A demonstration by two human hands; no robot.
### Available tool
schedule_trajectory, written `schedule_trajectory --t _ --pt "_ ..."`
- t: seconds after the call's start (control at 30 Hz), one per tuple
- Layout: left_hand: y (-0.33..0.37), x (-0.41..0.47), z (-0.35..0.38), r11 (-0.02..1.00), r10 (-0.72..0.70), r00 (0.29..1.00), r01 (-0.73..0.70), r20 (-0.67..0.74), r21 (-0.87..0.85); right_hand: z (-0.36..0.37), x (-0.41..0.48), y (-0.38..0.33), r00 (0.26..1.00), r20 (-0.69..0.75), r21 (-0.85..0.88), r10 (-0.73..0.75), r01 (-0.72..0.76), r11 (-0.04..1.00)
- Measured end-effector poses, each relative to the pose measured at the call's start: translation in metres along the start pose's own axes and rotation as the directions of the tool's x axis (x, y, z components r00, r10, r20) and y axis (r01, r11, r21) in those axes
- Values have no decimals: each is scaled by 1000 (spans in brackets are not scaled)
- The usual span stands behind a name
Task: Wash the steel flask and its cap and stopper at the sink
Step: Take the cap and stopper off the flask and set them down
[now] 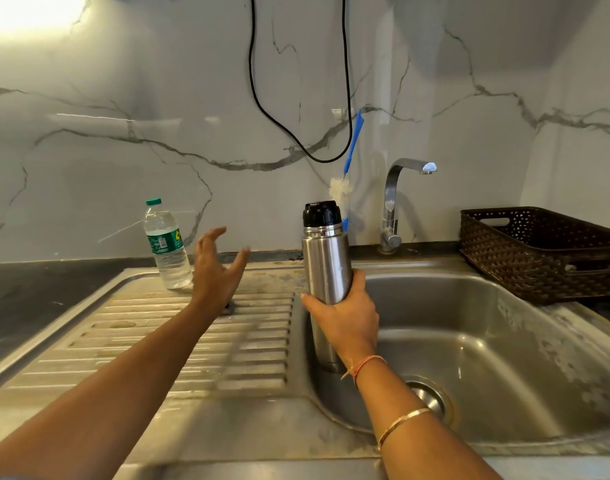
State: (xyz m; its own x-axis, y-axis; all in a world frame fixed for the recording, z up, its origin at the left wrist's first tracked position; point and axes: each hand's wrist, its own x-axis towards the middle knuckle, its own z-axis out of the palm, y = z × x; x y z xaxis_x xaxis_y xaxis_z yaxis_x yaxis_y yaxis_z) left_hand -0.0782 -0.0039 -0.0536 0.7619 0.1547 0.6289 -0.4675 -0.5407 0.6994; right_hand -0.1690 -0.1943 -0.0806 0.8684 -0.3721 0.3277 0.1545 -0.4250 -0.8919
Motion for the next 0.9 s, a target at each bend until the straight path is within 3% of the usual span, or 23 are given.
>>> schedule_trajectory --t 0.07,0.13,0.23,0.33,0.67,0.8,0.9 --pt "44 -2 9 966 -40 997 56 71 -251 1 -1 -1 999 34 -6 -15 15 1000" --pt "82 -5 16 902 -33 972 129 232 -412 3 -3 -1 998 63 -23 -29 30 999" --pt "113 -9 19 804 -2 905 254 425 -537 6 -6 -1 997 66 -10 -43 43 999" --pt "120 -8 16 764 -24 879 324 476 -559 6 -6 1 997 56 -2 -43 43 999" --pt "150 -10 28 909 -81 938 209 338 -361 6 -8 -8 996 -90 -86 4 -12 996" --pt "155 -15 48 938 -161 969 210 189 -276 3 -4 -7 987 -161 -234 -20 -18 972" --pt "151 -23 57 942 -127 987 152 100 -300 -4 0 -3 985 -173 -263 -27 -19 965"
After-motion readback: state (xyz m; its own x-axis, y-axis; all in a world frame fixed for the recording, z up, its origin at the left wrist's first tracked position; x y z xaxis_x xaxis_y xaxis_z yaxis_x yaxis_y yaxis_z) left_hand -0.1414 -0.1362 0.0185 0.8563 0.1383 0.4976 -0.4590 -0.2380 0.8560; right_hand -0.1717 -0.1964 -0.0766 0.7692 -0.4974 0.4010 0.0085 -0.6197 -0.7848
